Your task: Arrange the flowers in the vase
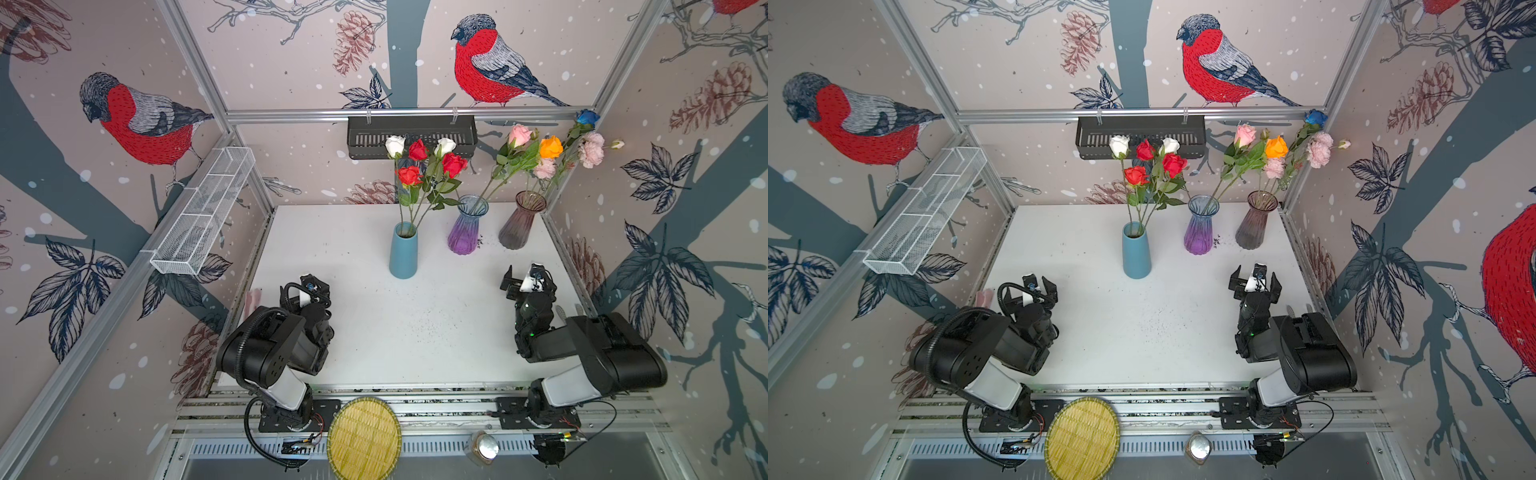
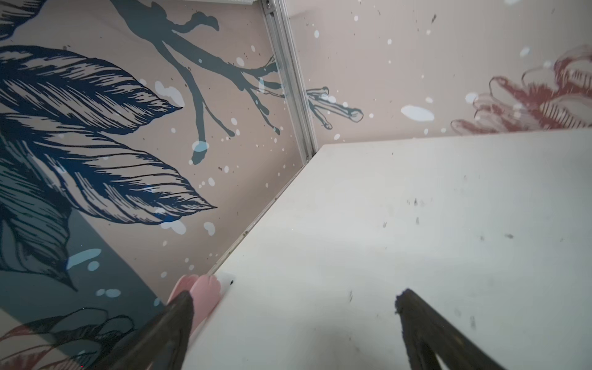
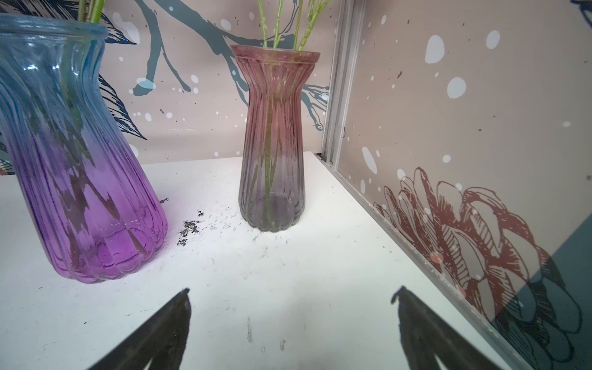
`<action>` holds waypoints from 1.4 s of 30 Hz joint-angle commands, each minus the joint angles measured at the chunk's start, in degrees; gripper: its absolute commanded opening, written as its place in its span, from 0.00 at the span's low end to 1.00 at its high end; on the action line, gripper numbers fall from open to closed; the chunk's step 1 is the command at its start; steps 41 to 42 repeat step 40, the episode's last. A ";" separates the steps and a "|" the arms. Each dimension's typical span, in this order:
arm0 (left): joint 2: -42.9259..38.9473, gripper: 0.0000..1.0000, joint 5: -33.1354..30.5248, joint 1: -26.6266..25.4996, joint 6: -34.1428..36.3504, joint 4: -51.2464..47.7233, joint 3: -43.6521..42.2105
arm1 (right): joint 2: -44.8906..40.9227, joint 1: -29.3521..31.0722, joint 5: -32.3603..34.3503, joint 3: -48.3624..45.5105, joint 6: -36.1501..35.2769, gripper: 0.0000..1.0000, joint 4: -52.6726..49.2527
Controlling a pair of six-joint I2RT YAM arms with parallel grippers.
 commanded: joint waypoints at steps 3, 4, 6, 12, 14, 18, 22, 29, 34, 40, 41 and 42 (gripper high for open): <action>0.03 0.99 17.09 8.10 -11.69 -6.87 3.33 | -0.29 -4.56 -10.95 3.51 3.15 0.99 -8.52; 1.21 0.99 17.40 8.07 -10.50 -4.88 3.56 | -0.15 -4.30 -10.35 3.41 3.01 0.99 -7.93; -0.18 0.99 17.50 8.07 -11.28 -12.16 6.07 | -0.24 -4.31 -10.45 3.49 3.07 0.99 -8.38; 0.41 0.99 17.57 7.93 -10.90 -10.96 5.76 | -0.41 -3.30 -9.97 2.98 1.73 0.99 -7.36; 0.52 0.99 18.02 7.81 -10.22 -9.73 5.43 | -0.76 -2.30 -9.41 1.60 0.84 0.99 -5.25; 0.60 0.99 20.01 7.67 -9.54 -9.83 5.54 | -0.01 -5.39 -14.27 4.11 2.90 0.99 -9.44; 0.54 0.99 20.02 7.67 -9.58 -9.85 5.54 | -0.20 -5.54 -14.44 3.90 2.94 1.00 -9.13; 0.66 0.99 20.22 7.59 -9.20 -9.59 5.39 | -0.31 -4.13 -11.77 3.31 2.30 0.99 -8.17; 0.60 0.99 22.11 7.37 -8.35 -9.16 5.11 | -0.05 -4.09 -11.74 3.59 2.33 0.99 -8.34; 0.66 0.99 22.13 7.36 -8.35 -9.21 5.17 | -0.35 -3.63 -10.49 2.86 2.08 1.00 -7.22; 0.66 0.99 22.13 7.36 -8.35 -9.21 5.17 | -0.35 -3.63 -10.49 2.86 2.08 1.00 -7.22; 0.66 0.99 22.13 7.36 -8.35 -9.21 5.17 | -0.35 -3.63 -10.49 2.86 2.08 1.00 -7.22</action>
